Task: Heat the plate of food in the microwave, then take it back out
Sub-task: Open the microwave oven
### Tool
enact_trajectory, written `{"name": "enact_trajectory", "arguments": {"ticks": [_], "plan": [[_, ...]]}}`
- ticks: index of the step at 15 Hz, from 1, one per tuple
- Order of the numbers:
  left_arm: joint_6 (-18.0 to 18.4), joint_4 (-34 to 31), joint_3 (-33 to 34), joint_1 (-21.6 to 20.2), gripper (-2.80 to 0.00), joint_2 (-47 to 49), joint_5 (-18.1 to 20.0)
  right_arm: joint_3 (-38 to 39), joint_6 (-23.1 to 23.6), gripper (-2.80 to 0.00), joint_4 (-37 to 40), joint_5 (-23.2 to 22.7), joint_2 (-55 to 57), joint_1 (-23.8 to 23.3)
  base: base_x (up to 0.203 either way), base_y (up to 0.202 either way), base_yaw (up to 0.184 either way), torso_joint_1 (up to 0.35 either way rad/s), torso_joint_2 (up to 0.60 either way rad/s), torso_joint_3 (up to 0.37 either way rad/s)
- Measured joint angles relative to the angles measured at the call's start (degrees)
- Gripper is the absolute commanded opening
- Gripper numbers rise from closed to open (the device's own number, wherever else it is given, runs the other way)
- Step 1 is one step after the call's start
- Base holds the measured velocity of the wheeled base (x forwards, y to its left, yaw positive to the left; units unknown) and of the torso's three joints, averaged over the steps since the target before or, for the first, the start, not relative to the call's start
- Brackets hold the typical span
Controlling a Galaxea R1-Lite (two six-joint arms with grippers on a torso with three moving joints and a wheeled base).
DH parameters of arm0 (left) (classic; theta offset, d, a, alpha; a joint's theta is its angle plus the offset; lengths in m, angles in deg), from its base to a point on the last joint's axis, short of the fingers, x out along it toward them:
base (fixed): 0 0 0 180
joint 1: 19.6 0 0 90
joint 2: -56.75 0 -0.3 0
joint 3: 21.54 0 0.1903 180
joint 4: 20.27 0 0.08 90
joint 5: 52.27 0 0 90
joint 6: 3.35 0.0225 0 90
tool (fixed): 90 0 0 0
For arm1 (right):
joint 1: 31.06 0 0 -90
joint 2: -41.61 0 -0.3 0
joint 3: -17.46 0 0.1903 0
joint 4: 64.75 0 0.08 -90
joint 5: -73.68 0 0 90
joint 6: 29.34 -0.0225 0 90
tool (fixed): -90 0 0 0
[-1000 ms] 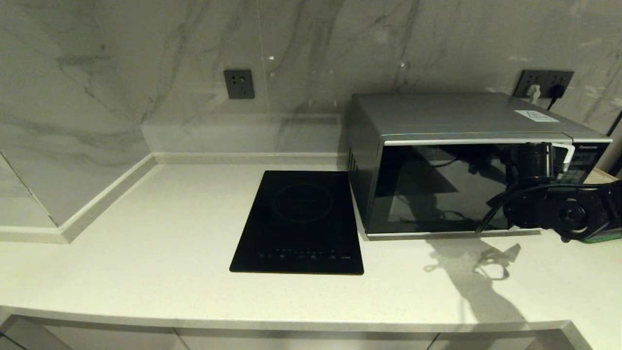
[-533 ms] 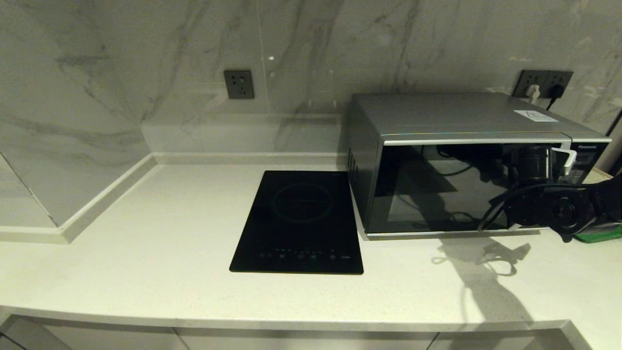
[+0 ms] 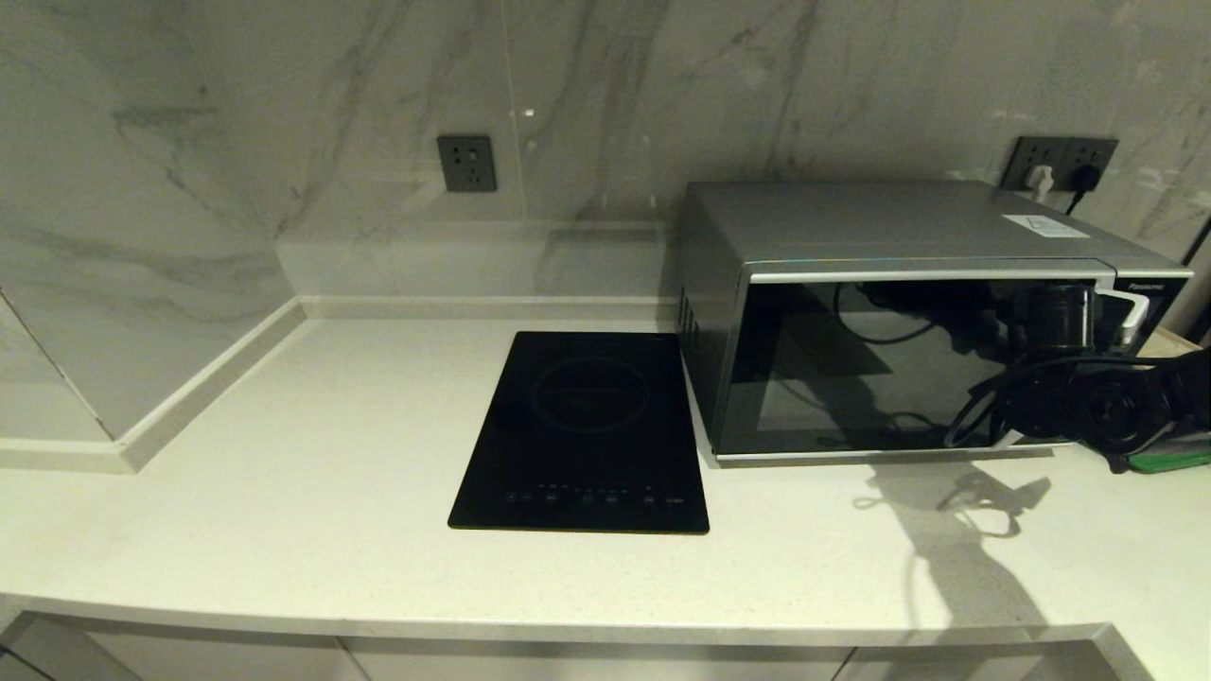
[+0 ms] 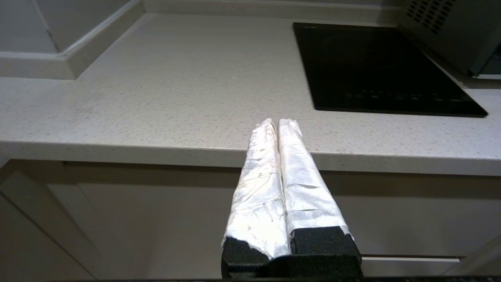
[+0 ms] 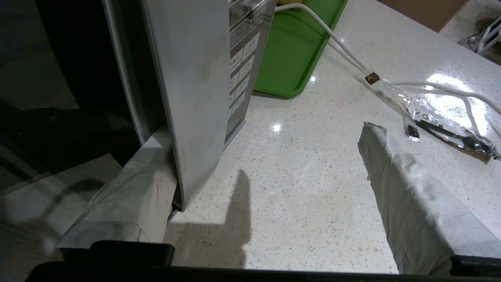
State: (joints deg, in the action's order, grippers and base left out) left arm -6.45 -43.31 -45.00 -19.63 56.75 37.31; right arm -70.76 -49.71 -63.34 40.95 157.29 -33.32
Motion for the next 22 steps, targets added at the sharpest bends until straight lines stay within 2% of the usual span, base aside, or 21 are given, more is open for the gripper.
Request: {"name": "enact_trajectory", "arguments": {"ticks": [7,13,16,19,21,22], "plan": [[0.0,0.0,0.0,-0.1,-2.8,0.0,0.0,1.6,-1.3,0.0,0.1,1.1,-1.1,-0.1,0.0,0.0,0.0,0.0,0.0,0.0],[0.0,0.0,0.0,-0.2,-2.8,0.0,0.0,11.2,-4.9,0.0,0.6,3.7,-8.9,0.9,0.0,0.0,0.0,0.0,0.0,0.0],[0.0,0.0,0.0,-0.1,-2.8,0.0,0.0,12.9,-5.1,0.0,0.6,3.6,-11.3,2.1,0.0,0.0,0.0,0.0,0.0,0.0],[0.0,0.0,0.0,-0.1,-2.8,0.0,0.0,14.6,-5.1,0.0,0.3,3.4,-12.7,5.8,0.0,0.0,0.0,0.0,0.0,0.0],[0.0,0.0,0.0,-0.2,-2.8,0.0,0.0,17.5,-4.6,0.0,0.5,2.0,-15.8,11.5,0.0,0.0,0.0,0.0,0.0,0.0],[0.0,0.0,0.0,-0.1,-2.8,0.0,0.0,19.0,-4.2,-2.8,1.1,1.2,-18.2,15.1,0.0,0.0,0.0,0.0,0.0,0.0]]}}
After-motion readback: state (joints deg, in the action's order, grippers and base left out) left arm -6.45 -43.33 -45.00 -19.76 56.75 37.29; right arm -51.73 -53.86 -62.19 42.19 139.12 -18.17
